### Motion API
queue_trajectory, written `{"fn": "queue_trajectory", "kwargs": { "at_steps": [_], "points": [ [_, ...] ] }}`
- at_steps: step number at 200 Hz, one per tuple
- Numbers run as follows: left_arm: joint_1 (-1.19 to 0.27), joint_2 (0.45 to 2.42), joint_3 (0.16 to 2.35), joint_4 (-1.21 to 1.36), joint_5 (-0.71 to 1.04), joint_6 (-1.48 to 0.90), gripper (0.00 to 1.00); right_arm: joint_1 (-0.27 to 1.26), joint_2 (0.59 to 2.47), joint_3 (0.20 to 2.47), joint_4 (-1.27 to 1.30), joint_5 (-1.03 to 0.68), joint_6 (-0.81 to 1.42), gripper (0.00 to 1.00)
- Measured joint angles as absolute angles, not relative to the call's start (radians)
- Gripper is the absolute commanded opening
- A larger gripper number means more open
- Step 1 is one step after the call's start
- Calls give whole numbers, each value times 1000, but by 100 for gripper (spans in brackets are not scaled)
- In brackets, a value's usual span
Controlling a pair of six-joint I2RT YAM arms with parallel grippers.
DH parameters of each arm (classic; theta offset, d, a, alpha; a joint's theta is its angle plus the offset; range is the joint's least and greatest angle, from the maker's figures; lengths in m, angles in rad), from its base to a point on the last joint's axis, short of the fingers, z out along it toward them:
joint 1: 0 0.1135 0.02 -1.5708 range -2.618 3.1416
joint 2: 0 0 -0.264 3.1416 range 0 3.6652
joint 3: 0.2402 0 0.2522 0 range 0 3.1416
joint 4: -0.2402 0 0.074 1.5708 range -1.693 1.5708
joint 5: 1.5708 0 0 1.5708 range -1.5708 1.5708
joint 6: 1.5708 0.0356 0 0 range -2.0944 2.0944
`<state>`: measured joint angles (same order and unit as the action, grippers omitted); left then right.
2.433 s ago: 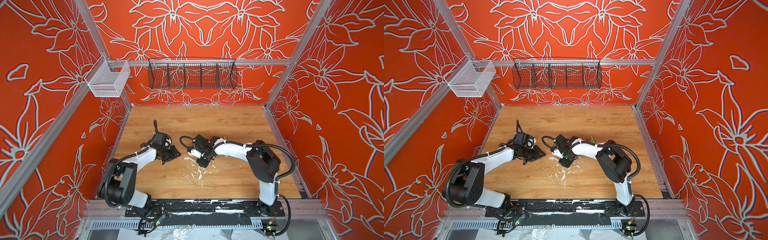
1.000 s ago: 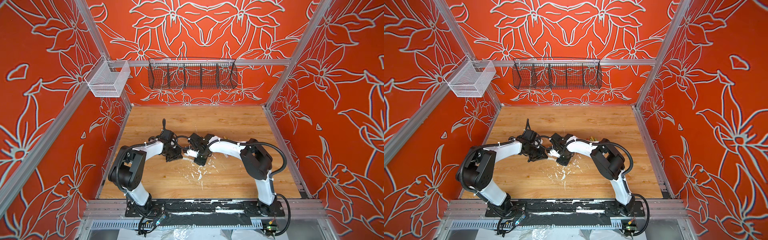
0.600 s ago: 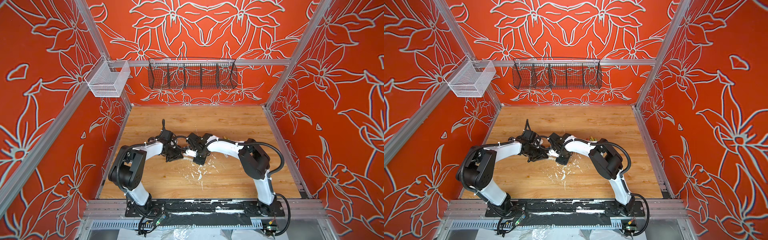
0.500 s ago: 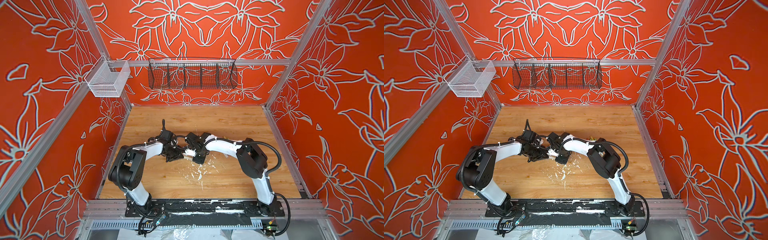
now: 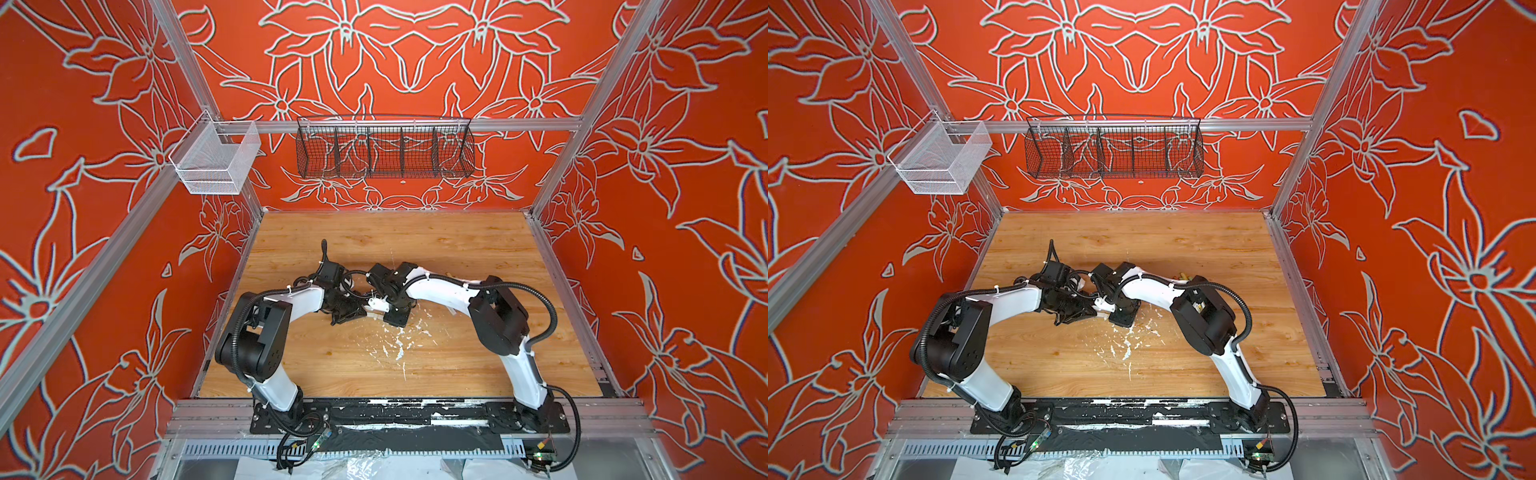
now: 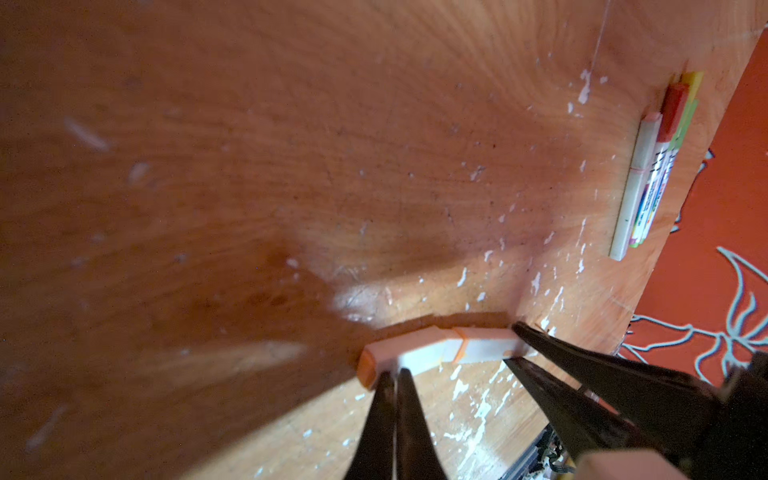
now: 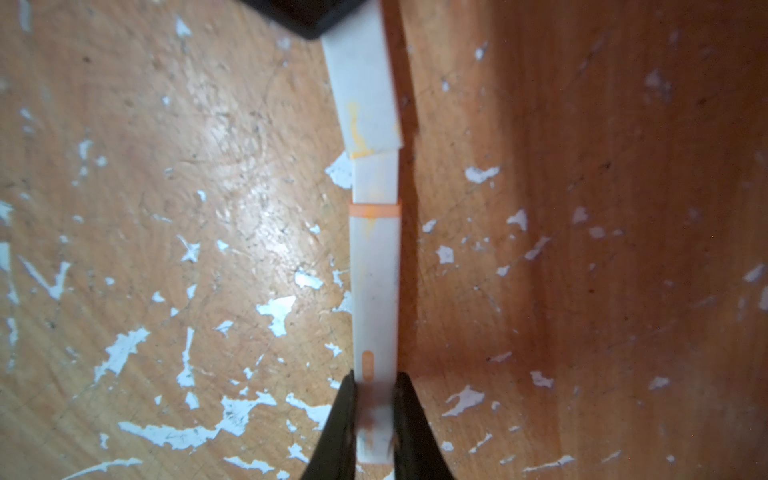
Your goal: Insert the pens into the pen caps
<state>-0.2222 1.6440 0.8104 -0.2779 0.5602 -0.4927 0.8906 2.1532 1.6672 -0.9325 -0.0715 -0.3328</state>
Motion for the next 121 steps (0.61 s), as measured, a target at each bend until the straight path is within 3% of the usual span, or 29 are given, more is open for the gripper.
{"fn": "queue_trajectory", "kwargs": {
  "at_steps": [82, 121],
  "points": [
    [-160, 1470, 762, -318, 559, -492, 51, 888, 2071, 1511, -727, -150, -278, 0],
    [-120, 1384, 745, -321, 547, -501, 61, 885, 2037, 1449, -652, -183, -250, 0]
  ]
}}
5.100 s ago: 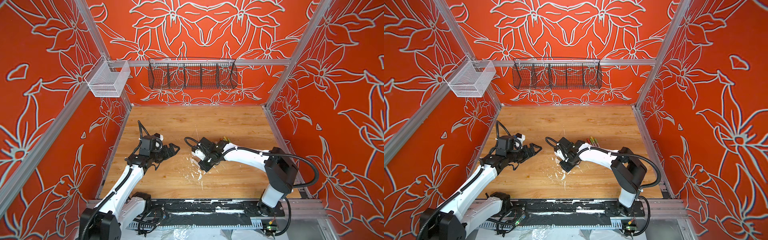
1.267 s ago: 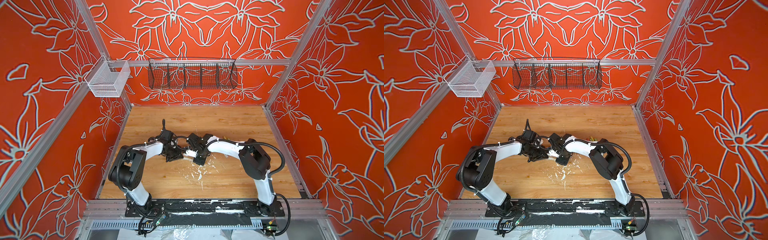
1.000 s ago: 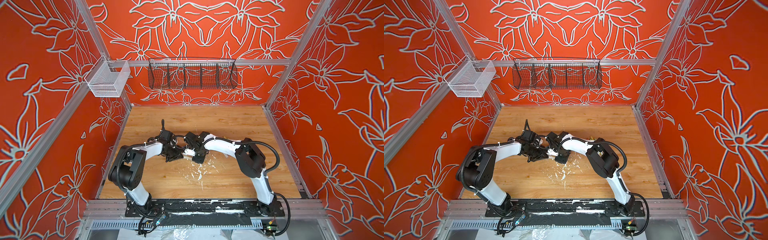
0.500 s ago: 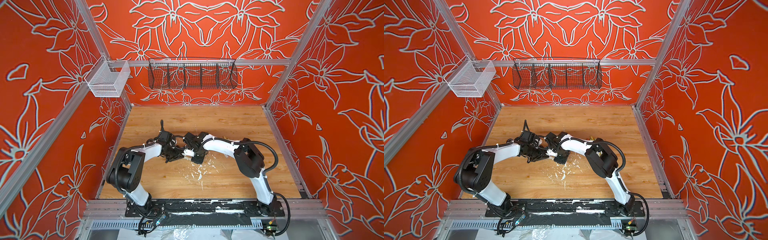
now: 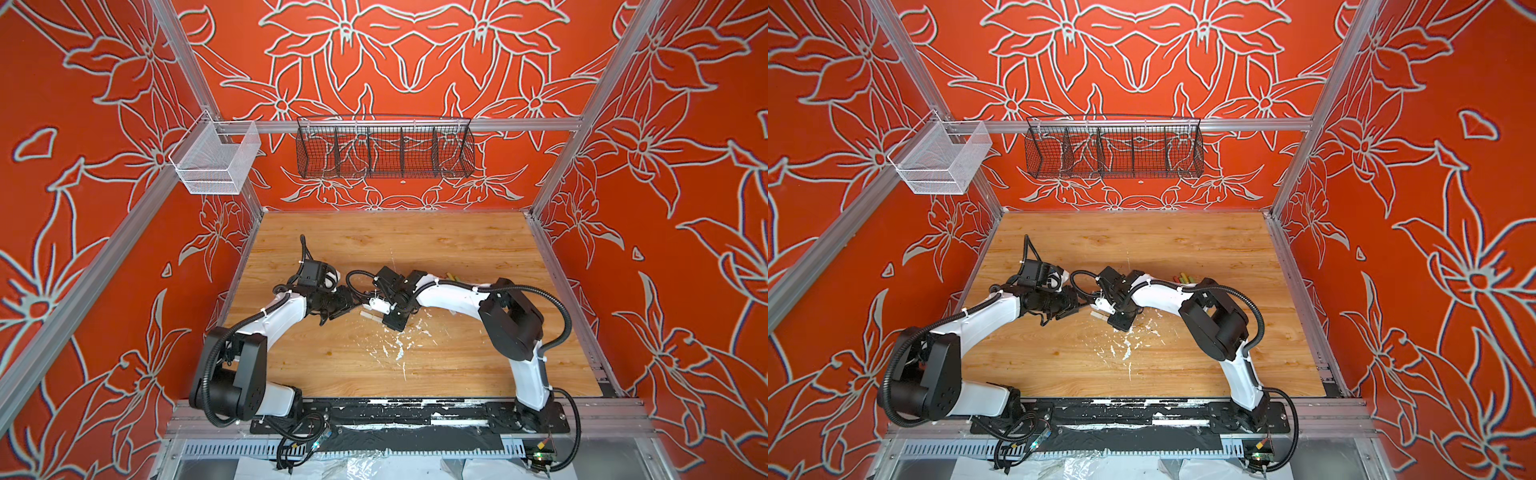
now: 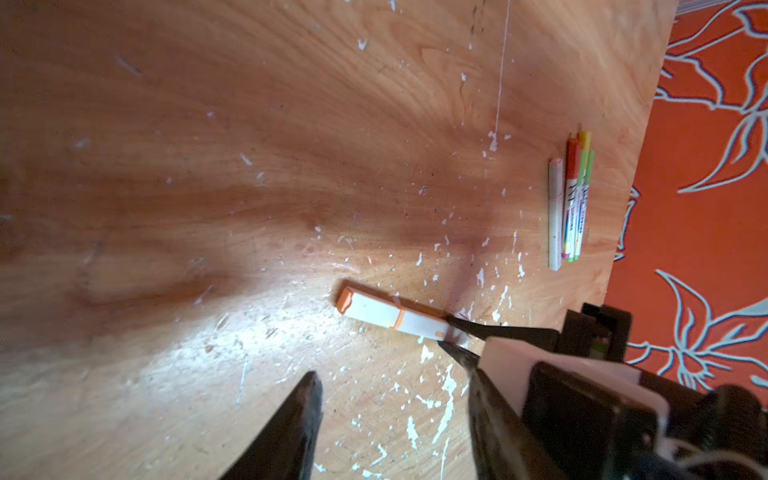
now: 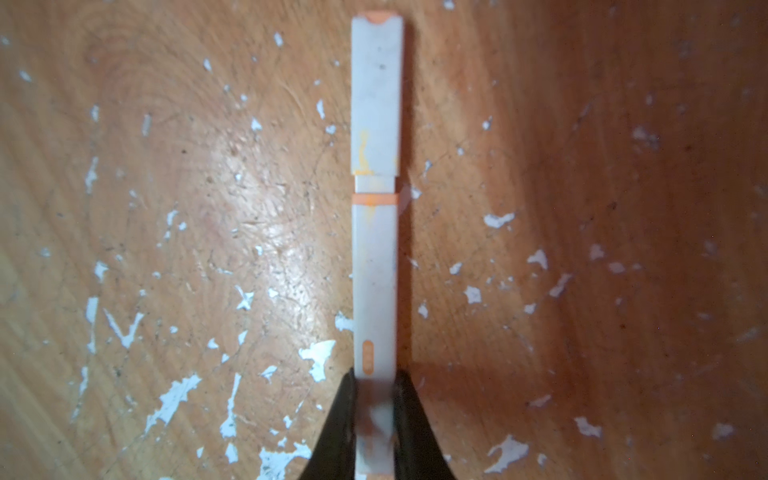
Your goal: Insert the pens into the pen caps
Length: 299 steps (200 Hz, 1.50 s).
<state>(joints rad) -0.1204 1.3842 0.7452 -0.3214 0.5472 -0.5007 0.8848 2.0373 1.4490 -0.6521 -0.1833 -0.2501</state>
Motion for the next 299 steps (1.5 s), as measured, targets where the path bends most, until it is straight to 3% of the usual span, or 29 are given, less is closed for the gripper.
{"fn": "queue_trajectory", "kwargs": {
  "at_steps": [42, 136, 227, 245, 278, 299],
  "points": [
    [-90, 1303, 697, -323, 545, -522, 68, 885, 2004, 1386, -571, -216, -224, 0],
    [-72, 1207, 650, -313, 590, -544, 69, 885, 1883, 1234, -382, -248, -167, 0],
    [-70, 1093, 624, -215, 680, -559, 62, 885, 1697, 1145, -203, -340, -79, 0],
    [-70, 1074, 619, -192, 696, -563, 58, 887, 1689, 1133, -173, -354, -53, 0],
    [-70, 1065, 616, -154, 719, -575, 40, 900, 1682, 1124, -120, -360, -9, 0],
    [-70, 1065, 612, -145, 724, -574, 34, 913, 1681, 1124, -85, -360, 16, 0]
  ]
}}
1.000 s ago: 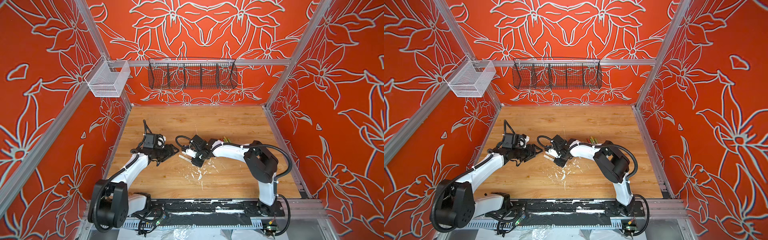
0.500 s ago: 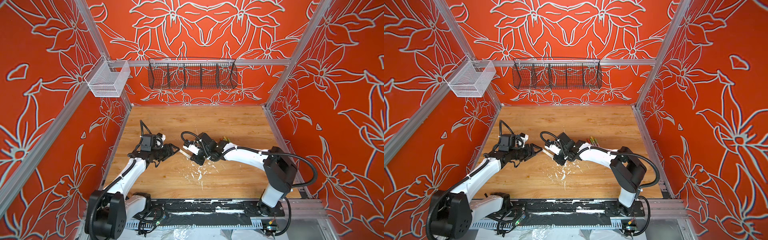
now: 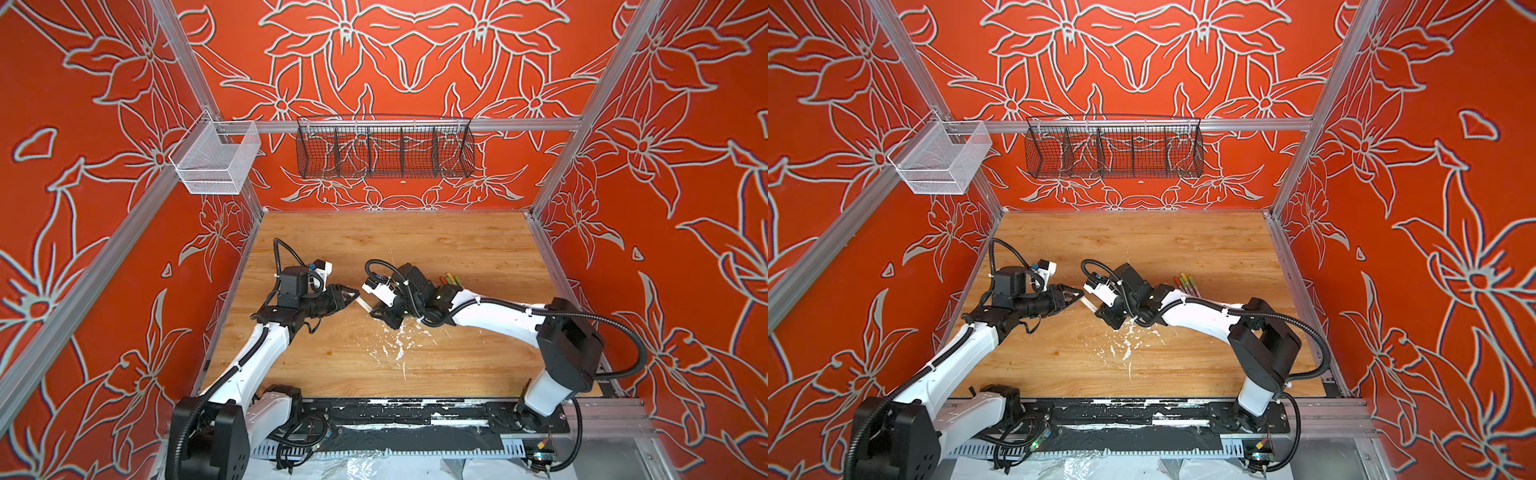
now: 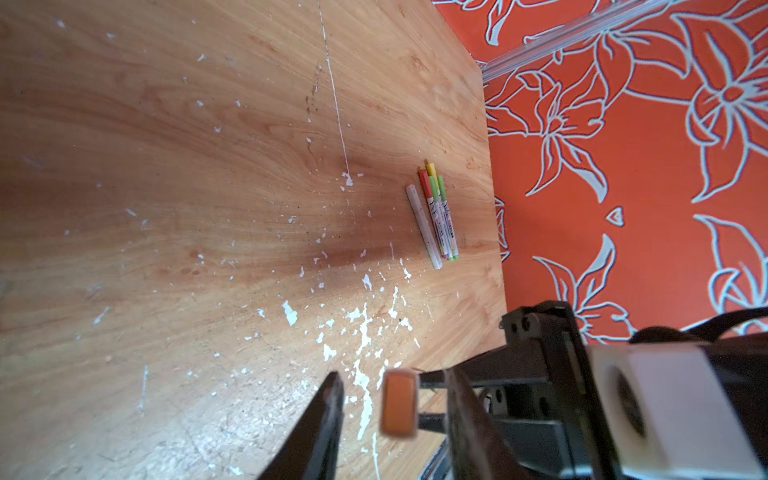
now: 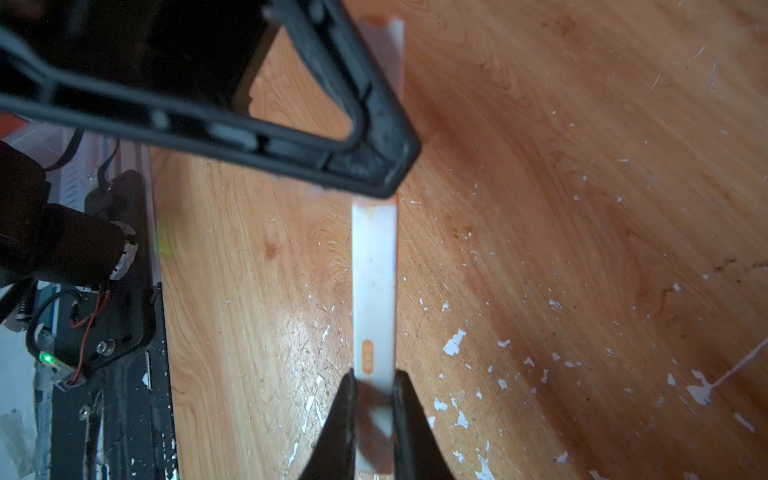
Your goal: Insert the pens into the pen caps
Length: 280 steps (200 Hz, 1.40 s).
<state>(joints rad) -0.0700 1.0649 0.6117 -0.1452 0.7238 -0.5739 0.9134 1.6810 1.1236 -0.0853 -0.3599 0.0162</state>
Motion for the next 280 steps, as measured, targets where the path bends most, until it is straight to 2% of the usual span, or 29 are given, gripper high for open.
{"fn": "queue_trajectory", "kwargs": {
  "at_steps": [73, 97, 103, 117, 142, 155, 174, 191, 203, 238, 252, 266, 280],
  "points": [
    [-70, 1065, 607, -134, 730, -575, 9, 947, 1683, 1127, -49, -348, 49, 0],
    [-70, 1065, 607, -127, 727, -572, 2, 949, 1701, 1145, -53, -346, 63, 15],
    [-67, 1064, 607, -127, 725, -570, 1, 949, 1707, 1150, -53, -347, 66, 21],
    [-65, 1060, 606, -126, 719, -569, 0, 949, 1719, 1163, -51, -349, 76, 29],
    [-65, 1050, 599, -128, 720, -569, 0, 949, 1758, 1216, -45, -361, 96, 34],
    [-66, 1048, 596, -130, 720, -567, 0, 949, 1774, 1238, -38, -366, 102, 33],
    [-70, 1048, 594, -134, 719, -564, 0, 949, 1793, 1265, -39, -375, 108, 15],
    [-73, 1048, 594, -139, 708, -561, 0, 949, 1805, 1278, -46, -382, 106, 6],
    [-73, 1048, 594, -144, 705, -560, 6, 949, 1806, 1278, -49, -383, 107, 3],
    [-78, 1041, 595, -151, 700, -558, 41, 949, 1806, 1278, -50, -386, 113, 0],
    [-79, 1030, 596, -158, 693, -554, 51, 950, 1806, 1278, -49, -386, 113, 0],
    [-79, 1018, 597, -165, 685, -552, 65, 950, 1806, 1278, -49, -386, 113, 0],
    [-80, 1007, 598, -175, 672, -554, 70, 950, 1806, 1278, -49, -386, 113, 0]
  ]
}}
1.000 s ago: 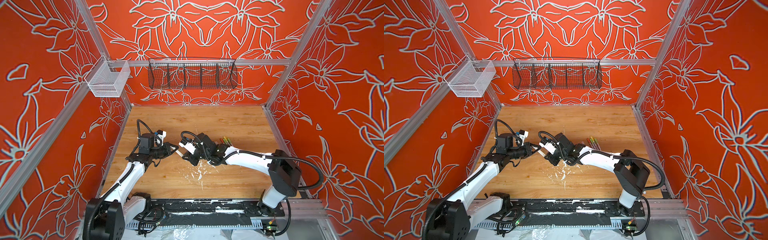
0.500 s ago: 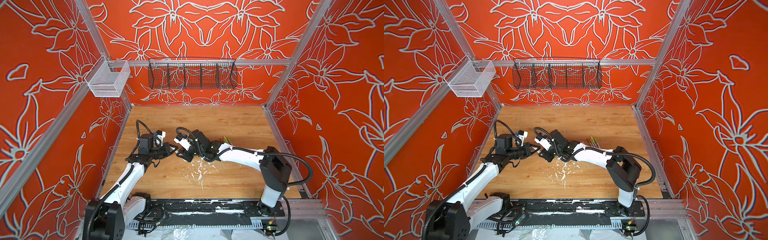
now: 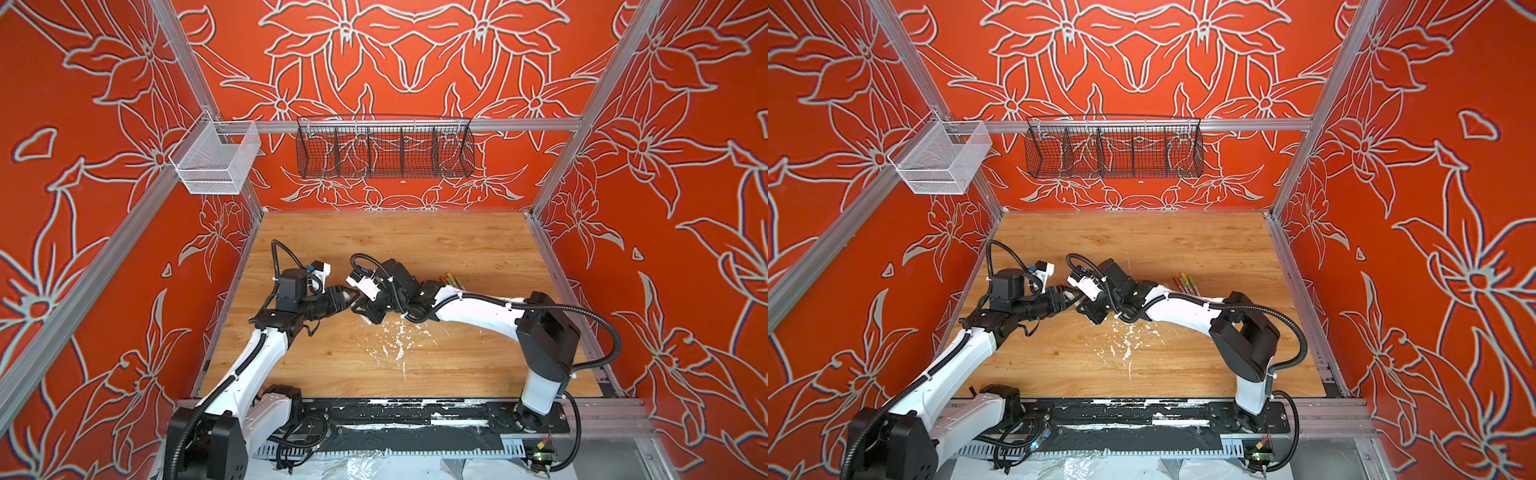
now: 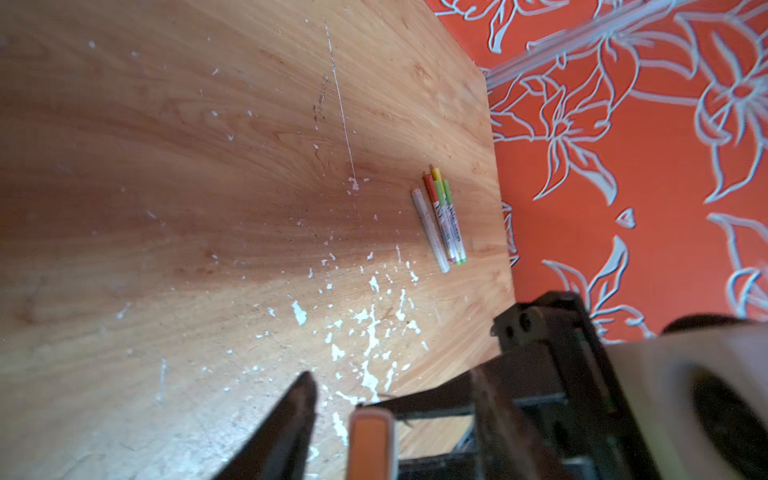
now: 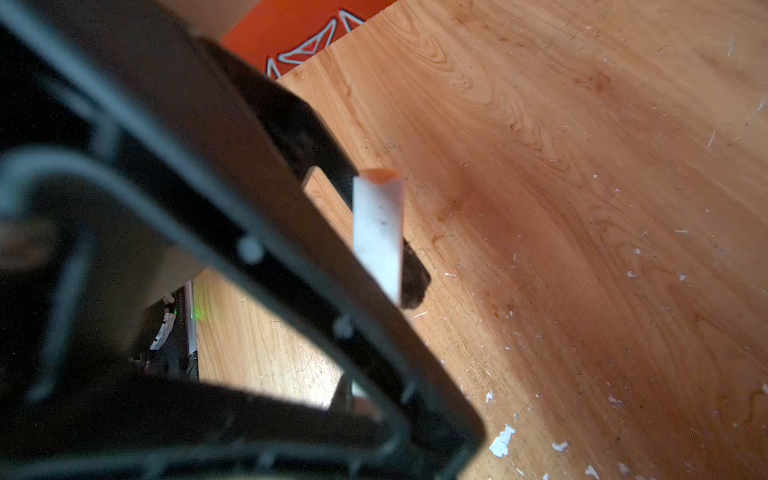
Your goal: Insert the pens into the pen caps
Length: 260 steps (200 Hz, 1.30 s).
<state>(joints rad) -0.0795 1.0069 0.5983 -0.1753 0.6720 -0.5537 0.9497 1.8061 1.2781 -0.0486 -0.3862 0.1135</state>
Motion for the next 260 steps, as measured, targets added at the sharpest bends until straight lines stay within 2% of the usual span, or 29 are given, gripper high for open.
{"fn": "queue_trajectory", "kwargs": {
  "at_steps": [30, 46, 104, 144, 192, 260],
  "points": [
    [-78, 960, 598, -200, 635, -558, 71, 950, 1806, 1278, -49, -387, 113, 0],
    [-71, 932, 598, -204, 619, -560, 69, 950, 1806, 1278, -49, -387, 112, 0],
    [-25, 864, 584, -200, 585, -585, 39, 950, 1800, 1263, -56, -387, 109, 0],
    [-25, 881, 573, -199, 587, -591, 35, 953, 1796, 1263, -57, -389, 109, 0],
    [-25, 918, 574, -190, 613, -587, 0, 959, 1794, 1263, -78, -393, 108, 0],
    [-71, 955, 601, -190, 596, -582, 0, 962, 1794, 1322, -191, -336, 102, 0]
  ]
}}
